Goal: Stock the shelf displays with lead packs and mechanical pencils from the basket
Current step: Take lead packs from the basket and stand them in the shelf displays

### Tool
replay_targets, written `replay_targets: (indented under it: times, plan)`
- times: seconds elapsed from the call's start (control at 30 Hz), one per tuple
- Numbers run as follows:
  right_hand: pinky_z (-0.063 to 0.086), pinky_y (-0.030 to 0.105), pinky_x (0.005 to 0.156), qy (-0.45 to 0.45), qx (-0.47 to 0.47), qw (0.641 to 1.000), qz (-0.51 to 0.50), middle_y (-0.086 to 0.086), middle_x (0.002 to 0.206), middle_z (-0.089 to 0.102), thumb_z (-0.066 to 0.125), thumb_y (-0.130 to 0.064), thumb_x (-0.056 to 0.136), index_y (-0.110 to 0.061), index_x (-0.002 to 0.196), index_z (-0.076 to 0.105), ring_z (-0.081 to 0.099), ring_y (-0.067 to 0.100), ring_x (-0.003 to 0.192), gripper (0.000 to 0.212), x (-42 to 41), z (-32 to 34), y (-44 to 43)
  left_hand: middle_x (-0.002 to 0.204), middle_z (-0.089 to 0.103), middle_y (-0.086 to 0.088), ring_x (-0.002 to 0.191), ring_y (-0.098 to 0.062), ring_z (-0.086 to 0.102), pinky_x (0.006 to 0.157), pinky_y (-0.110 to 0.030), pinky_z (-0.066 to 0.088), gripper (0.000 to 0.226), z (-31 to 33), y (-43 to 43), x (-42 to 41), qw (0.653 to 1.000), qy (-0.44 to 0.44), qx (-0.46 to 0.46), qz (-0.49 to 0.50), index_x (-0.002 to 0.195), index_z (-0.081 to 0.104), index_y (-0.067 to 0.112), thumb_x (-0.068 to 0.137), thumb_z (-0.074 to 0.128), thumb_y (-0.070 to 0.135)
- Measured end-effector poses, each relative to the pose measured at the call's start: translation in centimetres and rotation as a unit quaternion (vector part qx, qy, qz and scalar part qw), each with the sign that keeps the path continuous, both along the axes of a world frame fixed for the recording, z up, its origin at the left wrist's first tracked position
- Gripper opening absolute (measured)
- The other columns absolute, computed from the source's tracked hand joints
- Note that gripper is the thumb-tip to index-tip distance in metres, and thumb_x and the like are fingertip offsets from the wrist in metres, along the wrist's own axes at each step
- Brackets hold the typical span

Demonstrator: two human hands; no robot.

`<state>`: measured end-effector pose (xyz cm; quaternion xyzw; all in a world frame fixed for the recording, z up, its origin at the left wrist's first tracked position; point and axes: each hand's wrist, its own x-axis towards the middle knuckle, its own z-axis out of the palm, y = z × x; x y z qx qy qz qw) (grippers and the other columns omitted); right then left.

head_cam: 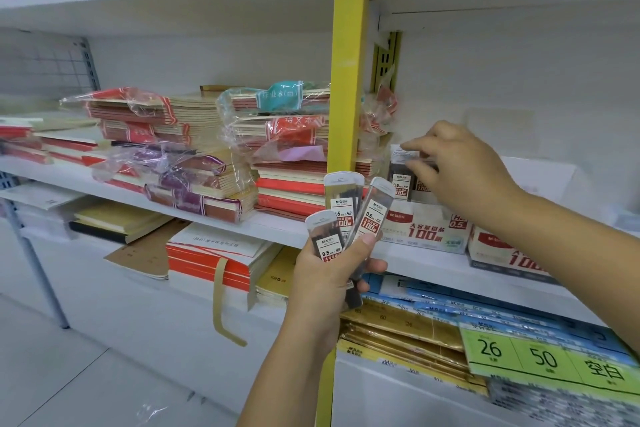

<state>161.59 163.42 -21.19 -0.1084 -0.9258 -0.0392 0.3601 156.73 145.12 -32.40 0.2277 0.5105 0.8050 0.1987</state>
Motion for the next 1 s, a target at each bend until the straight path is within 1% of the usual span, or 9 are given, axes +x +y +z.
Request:
replay_targets:
  times: [0.07,0.17,0.23,0.33,0.43,0.57,0.63,0.8,1.0]
  plan:
    - [0.042,0.018,0.069,-0.001,-0.160,0.982,0.103,-0.016,0.098,0.067,0.054,-0.037,0.093,-0.035,0.112,0.067,0.058,0.000,0.085,0.023,1.5,-0.1,-1.3,0.094,0.079,0.000,0.074,-0.014,0.074,0.048,-0.020,0.048,0.031,0.2,0.0,0.1,1.000,0.006,0.002,-0.008,0.091,0.070,0.046,0.063,0.082,0.048]
    - [0.052,0.017,0.060,-0.106,-0.372,0.898,0.210,-0.017,0.087,0.073,0.060,-0.038,0.090,-0.040,0.105,0.064,0.067,0.001,0.074,0.015,3.0,-0.9,-3.7,0.100,0.078,0.000,0.072,-0.015,0.073,0.046,-0.019,0.046,0.028,0.3,0.2,0.3,1.000,0.016,0.013,-0.021,0.091,0.072,0.043,0.064,0.082,0.044]
    - [0.055,0.025,0.060,-0.092,-0.427,0.871,0.224,-0.005,0.084,0.075,0.065,-0.021,0.090,-0.031,0.105,0.064,0.071,0.013,0.073,0.018,3.1,-1.2,-3.9,0.100,0.077,0.000,0.070,-0.014,0.072,0.045,-0.019,0.046,0.038,0.6,0.2,0.6,1.000,0.010,0.016,-0.026,0.099,0.071,0.037,0.063,0.081,0.046]
    - [0.054,0.029,0.061,0.040,-0.448,0.875,0.182,0.000,0.088,0.075,0.064,-0.014,0.091,-0.026,0.103,0.061,0.071,0.018,0.074,0.017,3.1,0.8,-2.4,0.096,0.077,0.001,0.061,-0.010,0.064,0.045,-0.021,0.045,0.039,0.8,0.1,0.5,1.000,-0.002,-0.001,-0.021,0.105,0.070,0.032,0.072,0.072,0.054]
    - [0.054,0.021,0.057,0.129,-0.345,0.914,0.170,-0.003,0.091,0.072,0.064,-0.015,0.092,-0.032,0.098,0.050,0.070,0.007,0.074,0.022,3.6,3.6,-0.6,0.073,0.068,-0.003,0.050,-0.013,0.052,0.045,-0.024,0.041,0.023,0.6,-0.3,0.0,0.999,-0.022,-0.039,-0.026,0.092,0.076,0.032,0.091,0.061,0.050]
    - [0.054,0.023,0.061,0.029,-0.131,0.985,0.113,-0.010,0.093,0.066,0.064,-0.022,0.090,-0.034,0.103,0.042,0.064,0.003,0.079,0.028,2.4,3.7,-0.2,0.083,0.076,-0.002,0.055,-0.012,0.059,0.047,-0.024,0.044,0.019,0.6,-0.3,-0.1,1.000,-0.007,-0.023,-0.019,0.092,0.076,0.041,0.097,0.059,0.036]
    - [0.057,0.031,0.065,-0.011,-0.098,0.989,0.108,-0.006,0.091,0.067,0.063,-0.022,0.091,-0.032,0.105,0.043,0.065,0.009,0.078,0.027,1.4,2.9,-0.4,0.098,0.078,0.002,0.062,-0.010,0.066,0.048,-0.022,0.047,0.017,0.7,-0.3,-0.1,1.000,0.007,-0.007,-0.013,0.106,0.069,0.042,0.099,0.056,0.032]
    - [0.050,0.023,0.066,-0.029,-0.145,0.982,0.116,-0.013,0.089,0.062,0.068,-0.020,0.087,-0.032,0.100,0.054,0.061,0.003,0.078,0.022,-0.6,1.7,0.3,0.105,0.078,0.005,0.071,-0.011,0.072,0.048,-0.019,0.049,0.021,0.5,-0.3,-0.2,1.000,0.016,-0.005,-0.014,0.120,0.059,0.036,0.099,0.056,0.033]
    - [0.036,0.028,0.059,-0.034,-0.004,0.999,-0.010,-0.005,0.095,0.045,0.064,-0.034,0.090,-0.026,0.108,0.067,0.051,0.015,0.082,0.020,-1.6,0.7,1.1,0.078,0.075,0.000,0.051,-0.011,0.060,0.044,-0.022,0.047,0.015,0.2,-0.2,-0.4,0.998,-0.015,-0.056,0.020,0.089,0.074,0.033,0.095,0.062,0.041]
